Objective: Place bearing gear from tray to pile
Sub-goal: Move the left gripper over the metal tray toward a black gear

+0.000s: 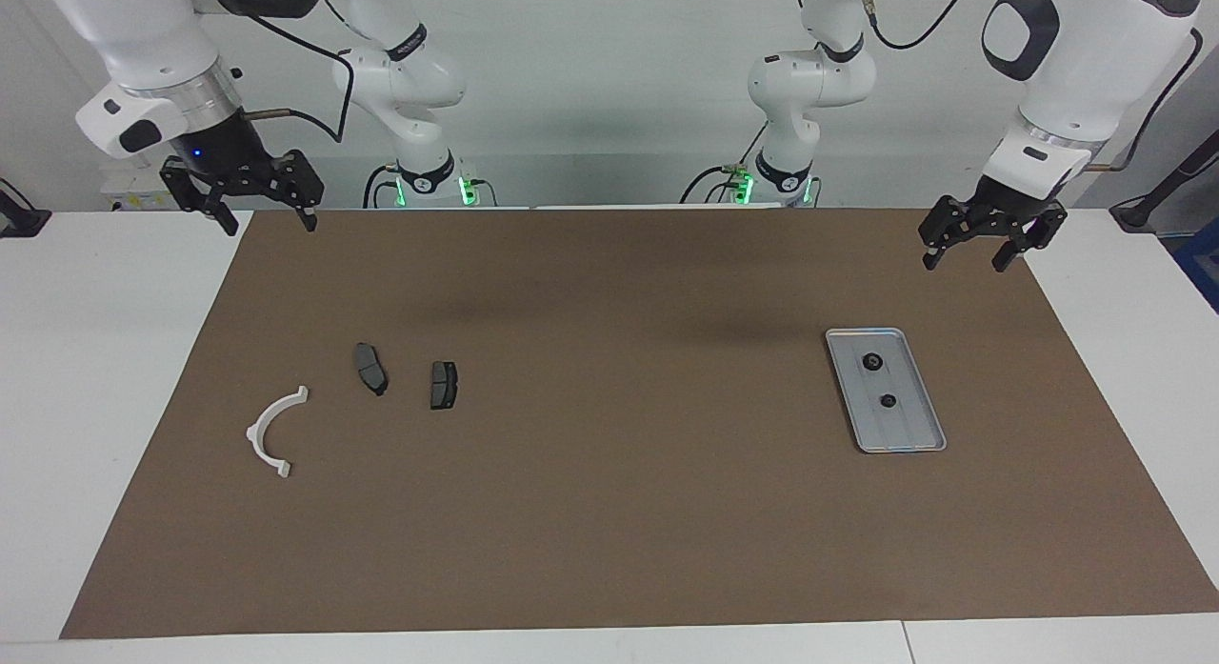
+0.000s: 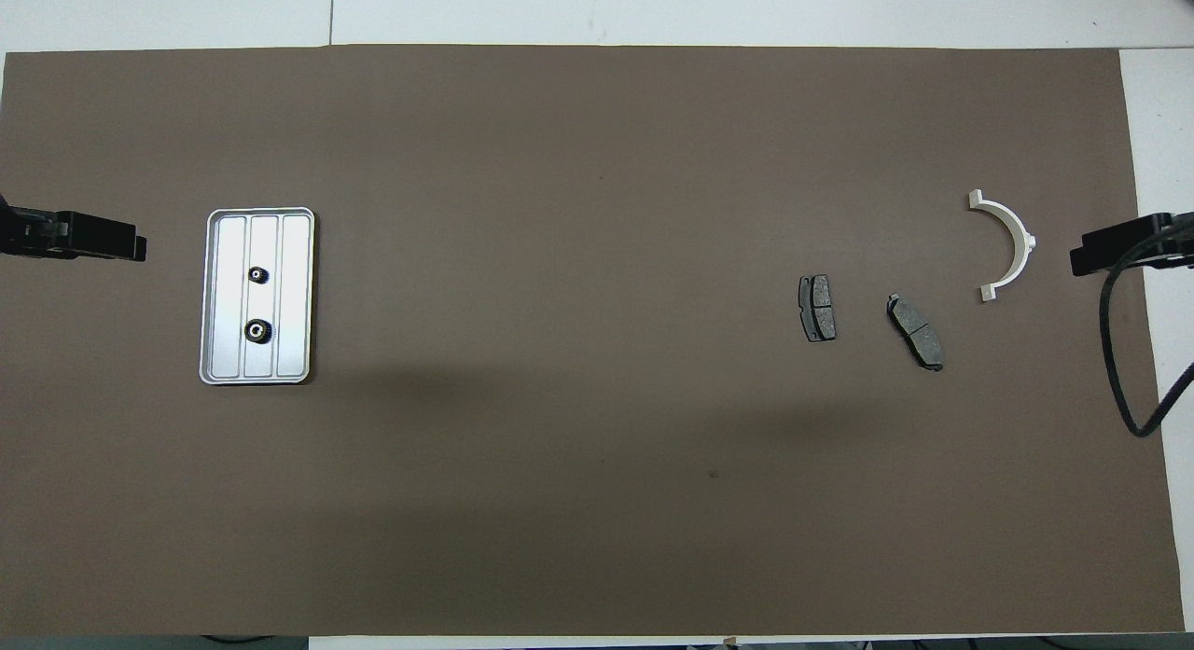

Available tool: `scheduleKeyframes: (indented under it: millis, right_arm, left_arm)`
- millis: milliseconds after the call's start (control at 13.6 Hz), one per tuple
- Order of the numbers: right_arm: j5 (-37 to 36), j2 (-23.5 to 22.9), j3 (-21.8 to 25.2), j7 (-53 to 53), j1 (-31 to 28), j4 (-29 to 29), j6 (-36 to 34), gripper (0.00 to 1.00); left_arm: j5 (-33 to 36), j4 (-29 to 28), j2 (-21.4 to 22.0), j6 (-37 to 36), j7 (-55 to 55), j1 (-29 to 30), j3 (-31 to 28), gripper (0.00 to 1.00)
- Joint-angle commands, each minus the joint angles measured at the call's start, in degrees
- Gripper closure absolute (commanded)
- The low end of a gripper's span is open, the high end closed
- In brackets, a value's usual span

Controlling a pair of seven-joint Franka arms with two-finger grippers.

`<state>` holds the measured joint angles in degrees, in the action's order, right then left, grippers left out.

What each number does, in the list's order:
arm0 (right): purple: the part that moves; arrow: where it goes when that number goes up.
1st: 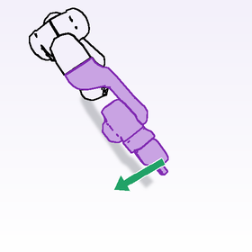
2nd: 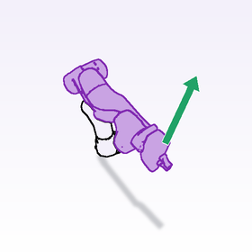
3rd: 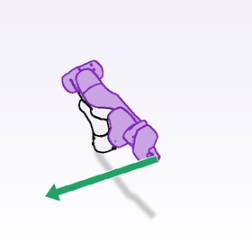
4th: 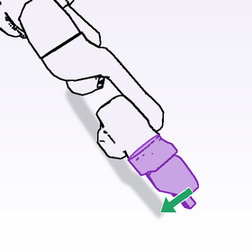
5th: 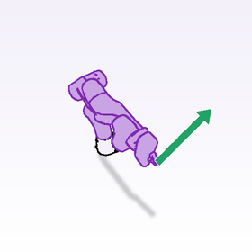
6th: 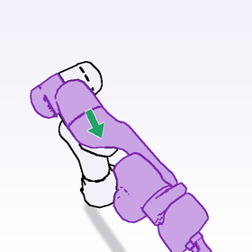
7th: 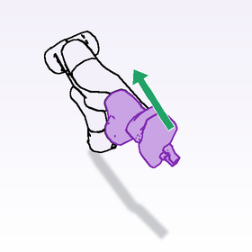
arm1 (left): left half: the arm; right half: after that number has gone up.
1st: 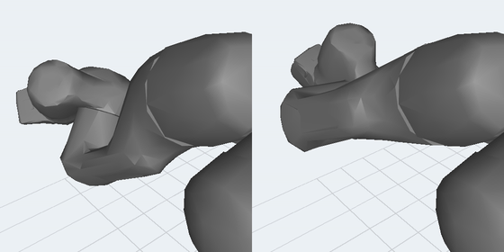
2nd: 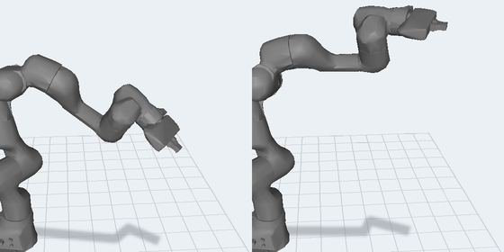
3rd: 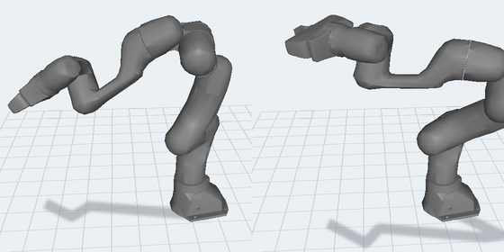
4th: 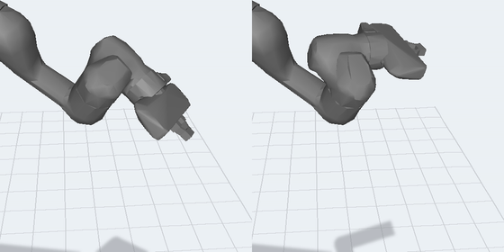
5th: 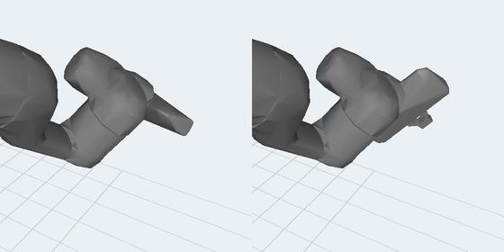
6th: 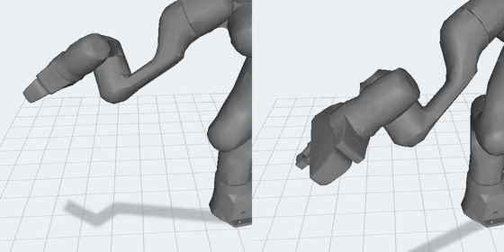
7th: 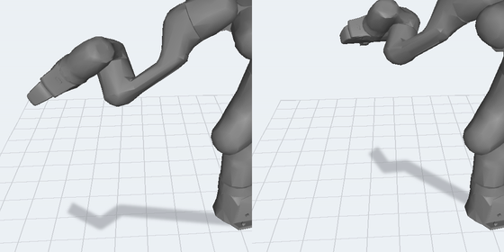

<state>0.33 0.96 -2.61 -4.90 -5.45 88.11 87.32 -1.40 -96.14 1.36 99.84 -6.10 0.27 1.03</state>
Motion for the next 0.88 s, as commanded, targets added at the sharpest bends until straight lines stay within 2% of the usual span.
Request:
scheduleKeyframes:
  millis: [0, 366, 586, 806]
  right_arm:
    - [-0.68, 0.63, -1.0, -0.9, -1.14, 1.01, 0.83, 0.0]
    - [-0.68, 0.63, -1.0, -0.9, -1.23, 1.01, 0.74, 0.0]
    - [-0.68, 0.63, -1.0, -0.9, -1.15, 1.01, 0.83, 0.0]
    - [-0.68, 0.63, -1.0, -0.9, -1.23, 1.01, 0.83, 0.0]
  left_arm:
    - [-0.1, 0.69, -0.13, 0.27, 0.48, -0.8, -0.59, 0.0]
    - [-0.01, 0.6, -0.3, 0.36, -1.72, -0.8, -1.29, 0.0]
    - [-0.01, 0.42, -0.39, -2.35, -0.67, -0.8, -2.35, 0.0]
    - [-0.01, -2.02, 0.57, -1.41, 1.0, -0.8, -2.17, 0.0]
